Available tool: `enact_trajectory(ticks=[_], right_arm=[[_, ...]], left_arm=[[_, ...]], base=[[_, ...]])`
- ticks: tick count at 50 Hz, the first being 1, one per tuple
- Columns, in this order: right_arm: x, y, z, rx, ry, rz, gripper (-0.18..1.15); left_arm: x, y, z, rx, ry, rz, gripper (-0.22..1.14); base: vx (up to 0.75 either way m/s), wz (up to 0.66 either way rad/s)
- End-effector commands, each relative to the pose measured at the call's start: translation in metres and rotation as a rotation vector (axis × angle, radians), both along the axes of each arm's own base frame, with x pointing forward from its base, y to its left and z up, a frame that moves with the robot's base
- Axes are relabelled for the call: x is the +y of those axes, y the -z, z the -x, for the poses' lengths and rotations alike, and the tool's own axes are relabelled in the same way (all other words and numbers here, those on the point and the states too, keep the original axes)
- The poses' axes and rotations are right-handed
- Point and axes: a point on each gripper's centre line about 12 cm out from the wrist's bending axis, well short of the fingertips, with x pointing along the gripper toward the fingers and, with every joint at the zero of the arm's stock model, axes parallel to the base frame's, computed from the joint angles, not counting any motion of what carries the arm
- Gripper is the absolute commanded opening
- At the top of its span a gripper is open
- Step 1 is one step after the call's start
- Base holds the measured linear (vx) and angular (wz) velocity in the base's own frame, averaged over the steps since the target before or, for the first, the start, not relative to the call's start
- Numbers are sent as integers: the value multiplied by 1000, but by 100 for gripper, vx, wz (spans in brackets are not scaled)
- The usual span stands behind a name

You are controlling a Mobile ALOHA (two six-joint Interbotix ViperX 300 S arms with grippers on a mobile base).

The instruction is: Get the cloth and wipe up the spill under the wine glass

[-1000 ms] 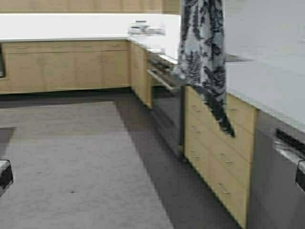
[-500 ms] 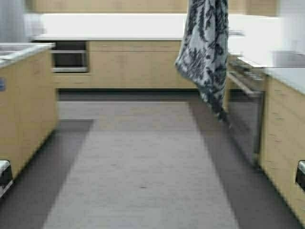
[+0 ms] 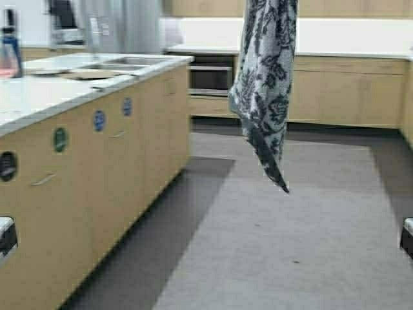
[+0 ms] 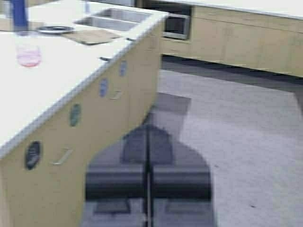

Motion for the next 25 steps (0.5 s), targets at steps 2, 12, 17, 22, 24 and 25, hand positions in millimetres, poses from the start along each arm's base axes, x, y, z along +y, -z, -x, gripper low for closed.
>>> enact_trajectory(ticks=[2, 12, 17, 22, 24, 25], right_arm=[[-2, -18, 3, -54, 2, -26, 7], [-5, -33, 13, -104, -1, -46, 7], [-6, -37, 16, -119, -2, -52, 7], [-6, -38, 16, -128, -3, -56, 7], [-6, -38, 16, -128, -3, -56, 7], [-6, -38, 16, -129, -3, -56, 7]], left_arm=[[0, -5, -2, -15, -1, -2, 3], [0, -3, -10, -17, 0, -13, 3], [0, 1, -19, -5, 3, -22, 3], [-1, 5, -25, 3, 8, -32, 3], [-1, 5, -26, 2, 9, -35, 3], [-1, 5, -27, 2, 10, -38, 3]], base=[[7, 34], [7, 29], [8, 27], [8, 23], [8, 18], [9, 16]])
